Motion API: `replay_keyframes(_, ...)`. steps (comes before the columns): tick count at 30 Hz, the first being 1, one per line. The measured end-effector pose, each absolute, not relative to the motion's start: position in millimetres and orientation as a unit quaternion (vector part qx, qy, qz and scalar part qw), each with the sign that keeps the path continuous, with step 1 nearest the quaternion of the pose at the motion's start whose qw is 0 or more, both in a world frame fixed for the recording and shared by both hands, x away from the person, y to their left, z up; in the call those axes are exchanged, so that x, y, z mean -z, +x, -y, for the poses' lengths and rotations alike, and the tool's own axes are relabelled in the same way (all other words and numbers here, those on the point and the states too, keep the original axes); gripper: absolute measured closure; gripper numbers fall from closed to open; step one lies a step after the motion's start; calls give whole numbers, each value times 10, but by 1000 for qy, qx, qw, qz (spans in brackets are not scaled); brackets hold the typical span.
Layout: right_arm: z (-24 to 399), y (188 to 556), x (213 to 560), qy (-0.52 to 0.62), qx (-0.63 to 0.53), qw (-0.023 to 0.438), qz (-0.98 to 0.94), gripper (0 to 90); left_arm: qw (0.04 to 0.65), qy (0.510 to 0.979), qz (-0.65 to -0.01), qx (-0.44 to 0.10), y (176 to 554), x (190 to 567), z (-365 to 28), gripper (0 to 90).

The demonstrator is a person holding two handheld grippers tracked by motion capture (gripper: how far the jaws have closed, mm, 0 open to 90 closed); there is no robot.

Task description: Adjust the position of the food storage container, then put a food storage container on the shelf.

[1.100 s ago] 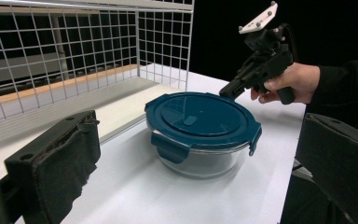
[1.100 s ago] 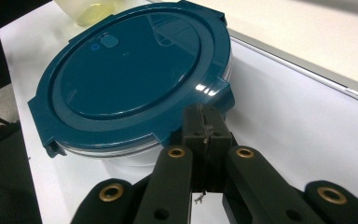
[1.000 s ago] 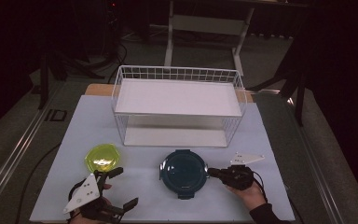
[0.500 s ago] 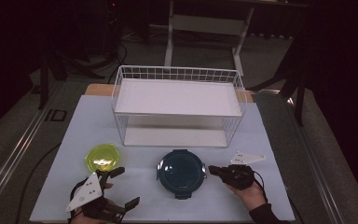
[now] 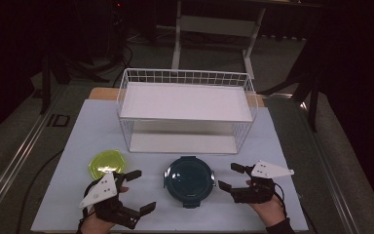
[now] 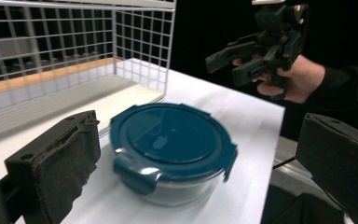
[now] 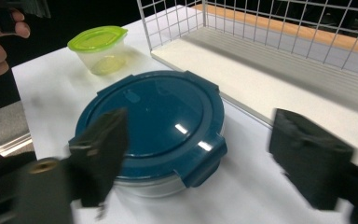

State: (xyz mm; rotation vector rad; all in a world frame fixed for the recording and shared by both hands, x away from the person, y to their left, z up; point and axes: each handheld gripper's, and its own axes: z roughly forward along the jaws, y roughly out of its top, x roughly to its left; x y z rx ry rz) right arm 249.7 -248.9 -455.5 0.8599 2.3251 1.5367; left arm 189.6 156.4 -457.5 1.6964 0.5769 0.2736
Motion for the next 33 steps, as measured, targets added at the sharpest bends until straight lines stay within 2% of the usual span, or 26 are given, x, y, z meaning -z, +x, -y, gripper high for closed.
replay_keyframes(2, 2479, 2481, 4540, 293, -526, 124, -789, 137, 609, 743, -253, -113, 1928, 4552, -1535, 0)
replay_keyframes(6, 2489, 2472, 4511, 299, -536, 122, -780, 153, 597, 751, -263, -101, 1995, 4515, -1494, 0)
replay_keyframes(7, 2513, 2452, 4481, 299, -550, 132, -768, 225, 590, 756, -267, -97, 2028, 4502, -1472, 0)
replay_keyframes(9, 2525, 2447, 4461, 292, -561, 126, -764, 220, 586, 759, -268, -94, 2051, 4494, -1457, 0)
replay_keyframes(12, 2536, 2426, 4427, 289, -558, 149, -764, 232, 578, 760, -290, -65, 2184, 4479, -1406, 0)
replay_keyframes(19, 2542, 2394, 4363, 290, -551, 163, -765, 232, 558, 761, -326, -59, 2383, 4497, -1302, 0)
replay_keyframes(23, 2577, 2405, 4333, 290, -566, 160, -755, 215, 551, 757, -350, -36, 2501, 4516, -1240, 0)
replay_keyframes(26, 2573, 2414, 4334, 292, -559, 158, -760, 205, 521, 769, -370, -18, 2592, 4562, -1195, 0)
replay_keyframes(33, 2514, 2412, 4356, 307, -545, 136, -769, 121, 482, 756, -438, 63, 2744, 4759, -1181, 0)
